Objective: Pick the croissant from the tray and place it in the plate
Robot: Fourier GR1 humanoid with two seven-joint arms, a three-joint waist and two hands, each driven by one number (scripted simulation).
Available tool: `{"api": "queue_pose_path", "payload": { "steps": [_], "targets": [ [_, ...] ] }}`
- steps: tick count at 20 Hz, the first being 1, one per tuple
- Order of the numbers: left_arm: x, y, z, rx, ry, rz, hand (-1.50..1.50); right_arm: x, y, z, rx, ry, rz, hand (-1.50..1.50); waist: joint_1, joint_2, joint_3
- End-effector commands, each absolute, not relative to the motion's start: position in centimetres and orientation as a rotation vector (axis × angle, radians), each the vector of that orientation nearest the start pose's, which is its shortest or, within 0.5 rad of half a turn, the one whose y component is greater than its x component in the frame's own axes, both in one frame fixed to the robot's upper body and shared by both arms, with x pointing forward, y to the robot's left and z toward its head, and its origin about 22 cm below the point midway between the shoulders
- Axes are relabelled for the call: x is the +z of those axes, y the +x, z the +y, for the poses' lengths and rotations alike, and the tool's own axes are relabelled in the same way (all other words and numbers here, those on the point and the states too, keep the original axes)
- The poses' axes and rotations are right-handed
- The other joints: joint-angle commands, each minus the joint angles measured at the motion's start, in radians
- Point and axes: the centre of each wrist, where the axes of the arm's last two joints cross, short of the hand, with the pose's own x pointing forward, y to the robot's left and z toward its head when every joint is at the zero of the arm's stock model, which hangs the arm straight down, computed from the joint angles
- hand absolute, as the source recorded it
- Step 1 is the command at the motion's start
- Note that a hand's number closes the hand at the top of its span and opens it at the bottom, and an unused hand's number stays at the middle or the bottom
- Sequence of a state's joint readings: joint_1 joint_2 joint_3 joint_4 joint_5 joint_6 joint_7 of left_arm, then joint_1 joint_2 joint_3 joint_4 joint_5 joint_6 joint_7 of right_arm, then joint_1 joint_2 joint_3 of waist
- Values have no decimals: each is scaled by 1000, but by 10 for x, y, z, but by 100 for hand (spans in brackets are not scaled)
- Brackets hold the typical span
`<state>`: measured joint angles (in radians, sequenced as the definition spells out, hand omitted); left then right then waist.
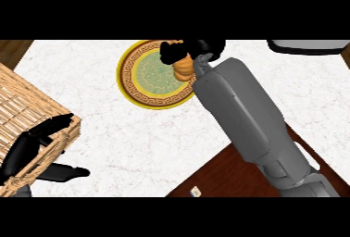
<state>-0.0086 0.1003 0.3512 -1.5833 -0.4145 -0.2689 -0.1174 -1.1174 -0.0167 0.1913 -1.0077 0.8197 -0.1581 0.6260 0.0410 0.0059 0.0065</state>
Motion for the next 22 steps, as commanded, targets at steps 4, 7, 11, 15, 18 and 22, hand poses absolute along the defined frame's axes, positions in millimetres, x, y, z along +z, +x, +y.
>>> {"api": "queue_pose_path", "payload": {
  "steps": [4,7,11,15,18,22],
  "targets": [
    [12,237,319,-342,427,-1552,0,179,427,-24,750,-833,-1503,150,25,13,-8],
    [4,232,314,-349,432,-1550,0,170,433,-24,760,-814,-1464,150,37,16,-8],
    [15,248,314,-368,406,-1561,0,151,433,-28,719,-690,-1444,150,60,22,-8],
    [15,245,316,-395,387,-1567,0,138,437,-34,524,-747,-1338,-150,82,22,-8],
    [13,255,309,-386,398,-1576,0,127,439,-39,530,-737,-1352,-150,72,27,-8],
    [17,247,317,-367,393,-1576,0,146,441,-33,397,-722,-1490,-150,67,22,-7]
  ]
}}
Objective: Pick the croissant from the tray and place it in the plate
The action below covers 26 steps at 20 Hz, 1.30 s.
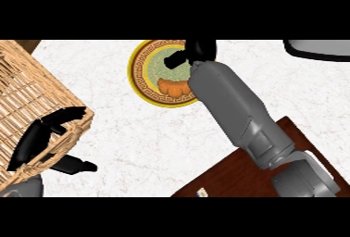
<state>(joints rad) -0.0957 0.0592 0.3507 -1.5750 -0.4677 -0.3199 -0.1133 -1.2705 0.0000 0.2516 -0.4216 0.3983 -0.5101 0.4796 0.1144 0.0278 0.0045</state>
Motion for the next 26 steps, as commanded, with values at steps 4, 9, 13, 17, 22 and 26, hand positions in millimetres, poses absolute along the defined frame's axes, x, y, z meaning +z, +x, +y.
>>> {"api": "queue_pose_path", "payload": {
  "steps": [4,9,13,17,22,26],
  "targets": [
    [20,248,312,-375,400,-1550,0,150,440,-36,177,-689,-1576,-150,-21,-3,-4],
    [0,235,313,-325,441,-1533,0,136,441,-47,-7,-702,-1550,-150,-65,-13,-5],
    [13,220,337,-314,468,-1524,0,136,443,-79,-155,-585,-1635,-150,-90,-19,-3],
    [-7,210,332,-316,460,-1514,0,107,434,-124,-151,-552,-1717,-150,-115,-25,-4],
    [1,207,335,-285,466,-1499,0,84,426,-185,-118,-531,-1773,-150,-111,-25,-4],
    [-7,204,347,-296,468,-1500,0,74,417,-193,-95,-541,-1772,-150,-113,-28,-5]
  ]
}}
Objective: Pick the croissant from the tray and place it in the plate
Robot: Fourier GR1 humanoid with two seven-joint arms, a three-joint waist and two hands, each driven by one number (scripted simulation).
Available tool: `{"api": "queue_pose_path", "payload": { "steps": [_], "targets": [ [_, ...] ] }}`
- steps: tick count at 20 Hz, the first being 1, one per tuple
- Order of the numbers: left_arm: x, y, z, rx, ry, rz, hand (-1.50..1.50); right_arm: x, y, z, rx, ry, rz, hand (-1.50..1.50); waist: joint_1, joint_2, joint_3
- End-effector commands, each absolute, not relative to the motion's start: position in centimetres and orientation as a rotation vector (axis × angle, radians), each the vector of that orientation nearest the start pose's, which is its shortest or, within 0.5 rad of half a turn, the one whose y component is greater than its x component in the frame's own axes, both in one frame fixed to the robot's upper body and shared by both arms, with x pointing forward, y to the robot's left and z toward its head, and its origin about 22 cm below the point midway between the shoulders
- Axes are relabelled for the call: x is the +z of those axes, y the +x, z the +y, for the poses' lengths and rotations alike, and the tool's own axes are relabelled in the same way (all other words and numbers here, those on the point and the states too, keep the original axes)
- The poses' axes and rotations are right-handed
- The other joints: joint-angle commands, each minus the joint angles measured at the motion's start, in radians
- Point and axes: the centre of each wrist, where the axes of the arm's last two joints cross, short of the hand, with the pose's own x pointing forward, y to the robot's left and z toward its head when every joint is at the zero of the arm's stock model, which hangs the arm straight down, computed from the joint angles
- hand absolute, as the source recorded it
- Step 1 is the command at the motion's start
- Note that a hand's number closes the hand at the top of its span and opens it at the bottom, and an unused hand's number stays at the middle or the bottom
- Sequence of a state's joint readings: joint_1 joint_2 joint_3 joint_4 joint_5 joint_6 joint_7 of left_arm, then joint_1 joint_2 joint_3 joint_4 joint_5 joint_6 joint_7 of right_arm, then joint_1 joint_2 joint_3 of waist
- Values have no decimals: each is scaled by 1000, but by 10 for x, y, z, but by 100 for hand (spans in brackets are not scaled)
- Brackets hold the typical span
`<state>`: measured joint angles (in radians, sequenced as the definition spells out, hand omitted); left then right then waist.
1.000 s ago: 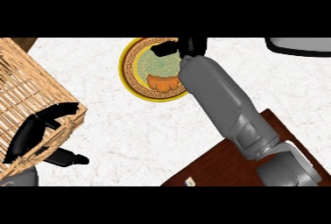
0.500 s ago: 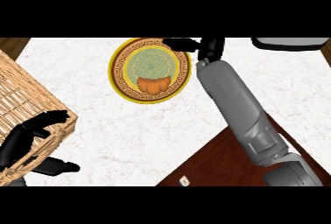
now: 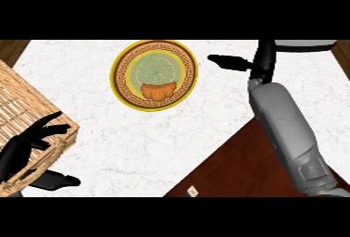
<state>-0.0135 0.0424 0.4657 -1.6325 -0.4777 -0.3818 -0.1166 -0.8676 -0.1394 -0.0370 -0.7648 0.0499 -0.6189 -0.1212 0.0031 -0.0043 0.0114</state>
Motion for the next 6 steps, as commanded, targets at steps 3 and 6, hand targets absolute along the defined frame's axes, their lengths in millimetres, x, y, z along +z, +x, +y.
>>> {"api": "queue_pose_path", "payload": {
  "steps": [3,6],
  "targets": [
    [-6,200,343,-322,479,-1510,0,84,422,-225,-93,-524,-1770,-150,3,6,-12],
    [-5,205,348,-297,488,-1516,0,73,403,-247,-99,-538,-1760,-150,-6,3,-12]
  ]
}}
